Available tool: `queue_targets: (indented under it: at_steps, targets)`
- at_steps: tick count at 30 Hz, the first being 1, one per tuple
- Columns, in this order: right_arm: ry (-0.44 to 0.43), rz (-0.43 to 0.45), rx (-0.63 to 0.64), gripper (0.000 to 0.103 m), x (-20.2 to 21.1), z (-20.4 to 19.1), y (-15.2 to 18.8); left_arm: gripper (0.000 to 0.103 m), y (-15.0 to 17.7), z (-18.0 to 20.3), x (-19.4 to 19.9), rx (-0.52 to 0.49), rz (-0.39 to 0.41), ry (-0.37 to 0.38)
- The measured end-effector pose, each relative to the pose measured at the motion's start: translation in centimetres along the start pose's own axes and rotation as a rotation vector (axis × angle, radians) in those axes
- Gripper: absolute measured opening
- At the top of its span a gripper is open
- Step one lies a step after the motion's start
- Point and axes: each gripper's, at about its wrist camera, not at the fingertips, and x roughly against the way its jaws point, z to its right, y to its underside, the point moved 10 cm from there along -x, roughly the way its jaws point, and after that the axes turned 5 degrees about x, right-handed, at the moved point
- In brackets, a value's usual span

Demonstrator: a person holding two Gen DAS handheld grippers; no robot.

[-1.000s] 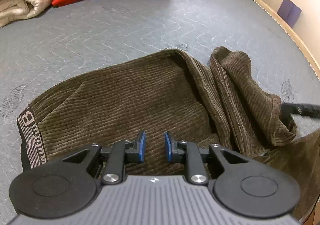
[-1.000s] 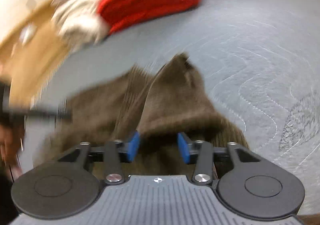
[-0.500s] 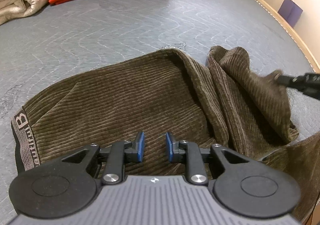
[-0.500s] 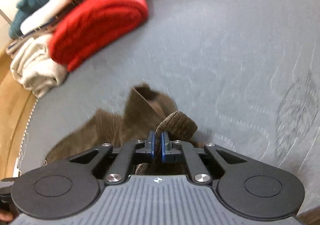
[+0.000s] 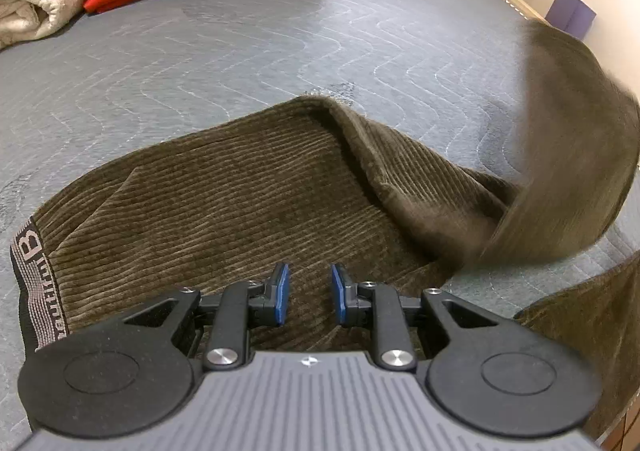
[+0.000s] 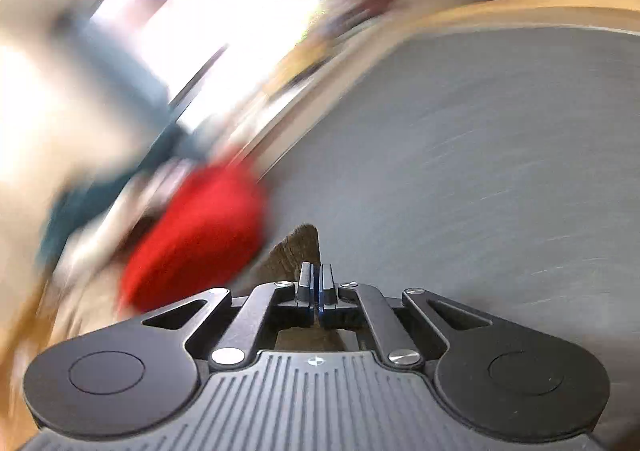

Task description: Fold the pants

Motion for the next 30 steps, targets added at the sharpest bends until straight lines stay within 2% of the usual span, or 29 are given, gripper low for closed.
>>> queue_targets:
  at_steps: [3, 5, 7, 9, 11, 14, 16, 18, 20, 21, 24, 26, 28, 30]
  targets:
    - [0.219, 0.169, -0.103, 0.001, 2.1, 7.9, -2.2, 0.025, -0.1, 0.0, 0.2, 0.003, 0.007, 0.011]
    - [0.374, 0.219, -0.197, 0.001, 3.2, 12.8, -1.7, 0.025, -0.2, -0.1, 0.2, 0.007, 0.008, 0.017]
    - [0.469, 0.154, -0.289, 0.001, 2.8, 16.5, 0.8, 0.025, -0.2, -0.4, 0.2, 0.004, 0.007, 0.028]
    - [0.501, 0.055, -0.266, 0.004, 1.5, 17.9, 2.8, 0.026, 0.0, -0.1, 0.0, -0.004, 0.000, 0.042]
    - [0.497, 0.014, -0.230, 0.005, 0.5, 17.7, 3.8, 0.031, 0.2, 0.7, 0.0, -0.017, -0.005, 0.075]
    - [0.408, -0.006, -0.211, 0.011, -0.8, 16.5, 3.8, 0.040, 0.4, 2.4, 0.0, -0.053, -0.003, 0.145]
    - [0.381, -0.011, -0.225, 0.028, -1.0, 16.8, 3.4, 0.043, 0.7, 3.7, -0.4, -0.073, -0.015, 0.209]
    - [0.374, -0.002, -0.265, 0.038, -0.7, 17.8, 3.3, 0.043, 0.7, 4.6, -1.1, -0.061, -0.021, 0.256]
    - [0.341, -0.003, -0.321, 0.039, -0.8, 18.4, 3.5, 0.043, 0.8, 5.4, -2.1, -0.064, -0.029, 0.288]
    - [0.323, -0.002, -0.354, 0.039, -0.2, 18.8, 3.9, 0.044, 0.9, 5.9, -2.5, -0.073, -0.029, 0.290]
    - [0.251, 0.018, -0.447, 0.039, 1.2, 19.3, 3.6, 0.054, 1.1, 7.1, -4.3, -0.118, -0.042, 0.290]
    - [0.237, 0.052, -0.473, 0.040, 2.2, 19.5, 3.1, 0.055, 1.8, 7.5, -5.4, -0.171, -0.054, 0.238]
    - [0.239, 0.095, -0.482, 0.057, 3.5, 19.9, 2.5, 0.055, 2.4, 7.8, -6.2, -0.215, -0.068, 0.206]
    - [0.240, 0.095, -0.476, 0.070, 3.5, 20.0, 2.2, 0.055, 3.0, 7.7, -6.9, -0.252, -0.085, 0.182]
